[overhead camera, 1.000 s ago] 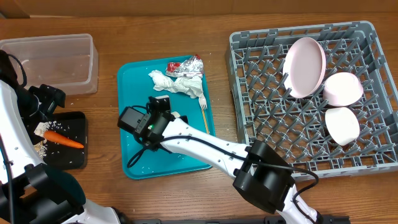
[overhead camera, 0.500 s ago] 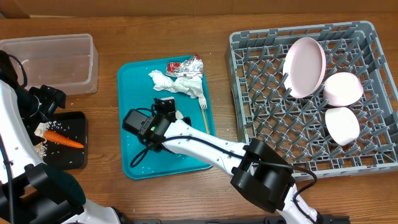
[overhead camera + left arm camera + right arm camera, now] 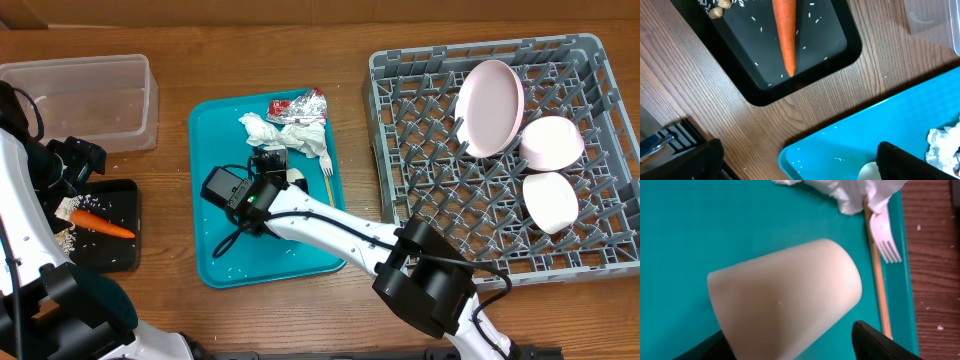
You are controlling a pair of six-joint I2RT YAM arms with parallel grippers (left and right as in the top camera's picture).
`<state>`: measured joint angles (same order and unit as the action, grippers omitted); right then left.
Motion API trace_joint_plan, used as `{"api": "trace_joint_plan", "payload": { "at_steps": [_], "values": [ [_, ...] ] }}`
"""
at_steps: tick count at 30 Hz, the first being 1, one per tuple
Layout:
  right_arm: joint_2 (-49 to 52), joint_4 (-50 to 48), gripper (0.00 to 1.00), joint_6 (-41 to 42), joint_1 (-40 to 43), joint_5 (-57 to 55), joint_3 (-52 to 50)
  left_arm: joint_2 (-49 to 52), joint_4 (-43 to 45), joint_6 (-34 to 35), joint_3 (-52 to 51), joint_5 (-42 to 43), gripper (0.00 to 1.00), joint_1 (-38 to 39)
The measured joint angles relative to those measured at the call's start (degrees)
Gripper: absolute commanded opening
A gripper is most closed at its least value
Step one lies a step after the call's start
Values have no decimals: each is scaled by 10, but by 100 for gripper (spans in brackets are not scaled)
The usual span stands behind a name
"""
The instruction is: Sort waste into correct bins and load items into the dishwasher rack
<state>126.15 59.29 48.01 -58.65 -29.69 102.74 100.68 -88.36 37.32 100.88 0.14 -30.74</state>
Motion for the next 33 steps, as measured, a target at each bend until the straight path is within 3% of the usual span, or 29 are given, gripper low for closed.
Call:
{"api": "trace_joint_plan", "payload": {
  "at_steps": [5, 9, 10, 12, 18, 23, 33],
  "values": [
    [0, 3, 59, -1, 20, -19, 0, 0, 0, -2, 0, 0, 100, 0],
    [0, 10, 39, -4, 55, -27, 0, 0, 0, -2, 0, 0, 100, 0],
    [0, 13, 29, -3, 63, -28, 0, 0, 0, -2, 0, 0, 100, 0],
    [0, 22, 22, 1, 83, -30, 0, 0, 0, -2, 0, 0, 100, 0],
    [0, 52, 21, -2, 115, -36, -1, 0, 1, -2, 0, 0, 100, 0],
    [0, 69, 4, -1, 117, -35, -1, 0, 3, -2, 0, 0, 100, 0],
    [0, 161, 4, -10, 114, 21, 64, 0, 5, -2, 0, 0, 100, 0]
  ]
}}
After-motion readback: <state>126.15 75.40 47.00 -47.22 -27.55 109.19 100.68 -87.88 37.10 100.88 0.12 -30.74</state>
